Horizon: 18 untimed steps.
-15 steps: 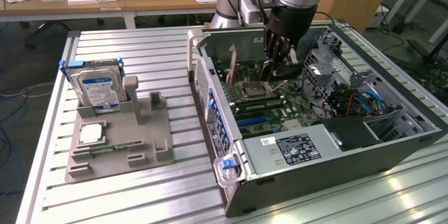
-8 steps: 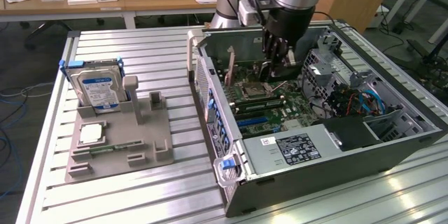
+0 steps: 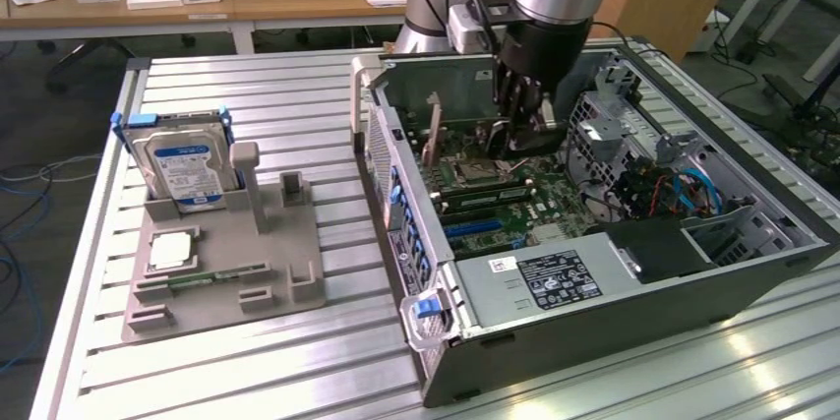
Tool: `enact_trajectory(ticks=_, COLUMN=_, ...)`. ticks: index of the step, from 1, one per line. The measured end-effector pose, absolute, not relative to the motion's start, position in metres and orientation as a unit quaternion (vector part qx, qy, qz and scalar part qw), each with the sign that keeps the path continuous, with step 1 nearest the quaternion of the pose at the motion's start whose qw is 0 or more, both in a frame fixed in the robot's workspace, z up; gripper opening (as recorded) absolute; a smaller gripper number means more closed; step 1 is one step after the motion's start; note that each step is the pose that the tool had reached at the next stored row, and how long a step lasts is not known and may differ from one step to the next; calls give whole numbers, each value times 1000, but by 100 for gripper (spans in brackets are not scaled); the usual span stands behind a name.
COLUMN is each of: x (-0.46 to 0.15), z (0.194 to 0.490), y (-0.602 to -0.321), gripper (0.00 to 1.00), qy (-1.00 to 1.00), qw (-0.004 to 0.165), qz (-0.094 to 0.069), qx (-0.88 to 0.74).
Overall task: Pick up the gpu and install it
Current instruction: 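Insert the gpu into the slot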
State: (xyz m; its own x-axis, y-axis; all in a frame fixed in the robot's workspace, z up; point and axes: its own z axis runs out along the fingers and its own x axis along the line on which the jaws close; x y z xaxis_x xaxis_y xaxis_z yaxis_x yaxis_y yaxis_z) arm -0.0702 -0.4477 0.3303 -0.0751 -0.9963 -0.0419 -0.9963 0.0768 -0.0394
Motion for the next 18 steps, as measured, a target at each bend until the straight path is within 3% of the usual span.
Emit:
enact_trajectory(ticks=7, x=-70, z=325, y=-449, gripper=28, qy=734, qw=20, qz=8, qx=-679)
enact_trajectory(ticks=18, x=-70, z=323, y=-450, gripper=28, qy=733, qw=19, qz=9, qx=-679)
